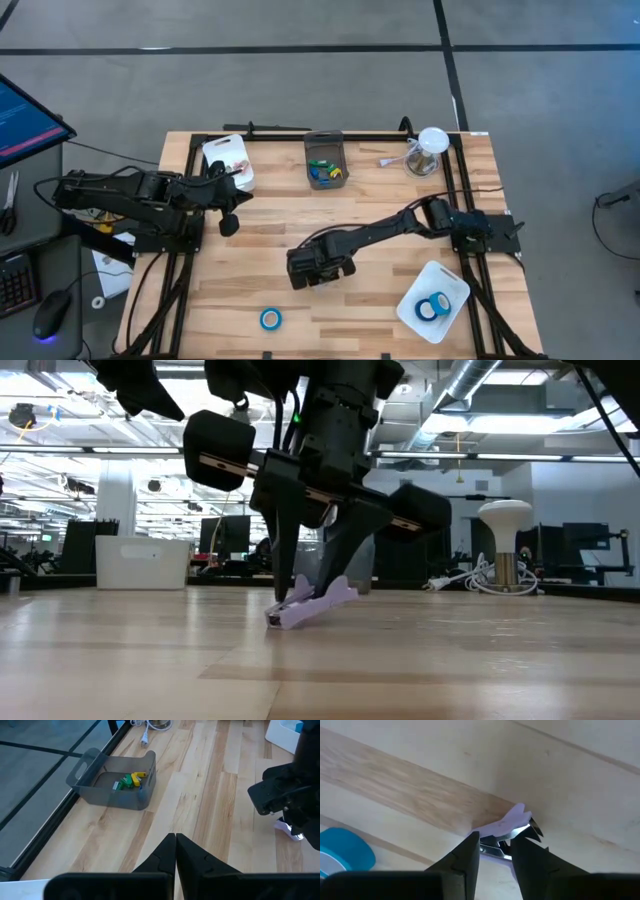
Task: Pick and place Stapler, Stapler remover, tape
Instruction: Put the pink staple remover into the top white bin
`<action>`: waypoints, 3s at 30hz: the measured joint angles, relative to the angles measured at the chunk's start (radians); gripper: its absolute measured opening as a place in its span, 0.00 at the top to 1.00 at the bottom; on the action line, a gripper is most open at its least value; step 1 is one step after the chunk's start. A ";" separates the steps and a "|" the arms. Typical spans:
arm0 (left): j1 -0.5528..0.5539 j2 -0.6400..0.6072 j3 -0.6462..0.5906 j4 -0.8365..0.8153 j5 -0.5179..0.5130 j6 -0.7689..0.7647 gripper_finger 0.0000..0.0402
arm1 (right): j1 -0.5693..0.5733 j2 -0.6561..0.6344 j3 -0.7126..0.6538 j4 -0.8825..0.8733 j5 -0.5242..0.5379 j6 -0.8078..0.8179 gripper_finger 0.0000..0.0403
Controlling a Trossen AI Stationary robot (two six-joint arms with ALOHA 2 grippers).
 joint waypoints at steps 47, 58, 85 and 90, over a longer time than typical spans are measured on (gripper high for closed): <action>0.000 0.000 0.000 0.000 0.000 0.027 0.99 | -0.109 0.006 0.374 -0.429 0.244 -0.380 1.00; 0.000 0.000 0.000 -0.001 0.000 0.026 0.99 | -0.256 -0.069 0.468 -0.539 0.406 -0.535 1.00; 0.000 -0.010 0.000 0.024 -0.058 -0.075 0.99 | -0.558 -0.119 0.472 -0.225 0.144 -1.342 1.00; 0.000 -0.030 0.000 0.018 -0.125 -0.153 0.99 | -0.577 -0.119 0.472 -0.162 0.060 -1.431 1.00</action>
